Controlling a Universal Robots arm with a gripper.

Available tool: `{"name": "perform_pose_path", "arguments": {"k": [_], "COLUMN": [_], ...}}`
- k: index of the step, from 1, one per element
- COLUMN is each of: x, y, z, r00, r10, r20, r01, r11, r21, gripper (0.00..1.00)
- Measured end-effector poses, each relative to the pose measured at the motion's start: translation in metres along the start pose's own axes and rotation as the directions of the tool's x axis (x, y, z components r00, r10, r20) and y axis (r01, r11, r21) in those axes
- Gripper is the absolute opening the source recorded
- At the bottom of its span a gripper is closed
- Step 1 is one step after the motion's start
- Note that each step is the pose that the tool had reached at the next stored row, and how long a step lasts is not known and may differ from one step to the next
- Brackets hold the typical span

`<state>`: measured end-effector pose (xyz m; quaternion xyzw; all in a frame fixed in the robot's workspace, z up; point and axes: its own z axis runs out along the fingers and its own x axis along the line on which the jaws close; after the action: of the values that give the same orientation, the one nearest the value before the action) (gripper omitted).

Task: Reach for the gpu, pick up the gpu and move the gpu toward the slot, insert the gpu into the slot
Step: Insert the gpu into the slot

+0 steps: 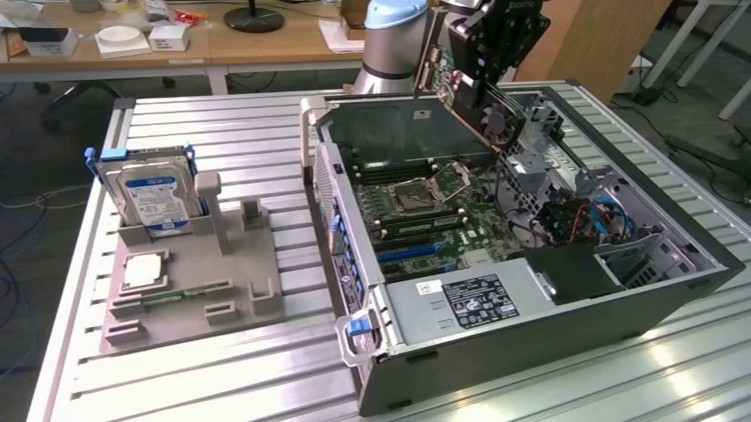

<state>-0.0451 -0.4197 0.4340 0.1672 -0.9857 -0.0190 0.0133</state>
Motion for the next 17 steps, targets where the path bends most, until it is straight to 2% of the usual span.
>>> {"name": "perform_pose_path", "arguments": {"k": [9, 17], "x": [0.0003, 0.0005], "y": [-0.0007, -0.0015], "z": [0.0, -0.0001], "r00": [0.9984, 0.994], "r10": [-0.057, -0.11], "r20": [-0.0025, -0.0048], "r01": [0.057, 0.11], "r11": [0.9984, 0.994], "r21": [0.0011, 0.002], "gripper": [0.26, 0.26]}}
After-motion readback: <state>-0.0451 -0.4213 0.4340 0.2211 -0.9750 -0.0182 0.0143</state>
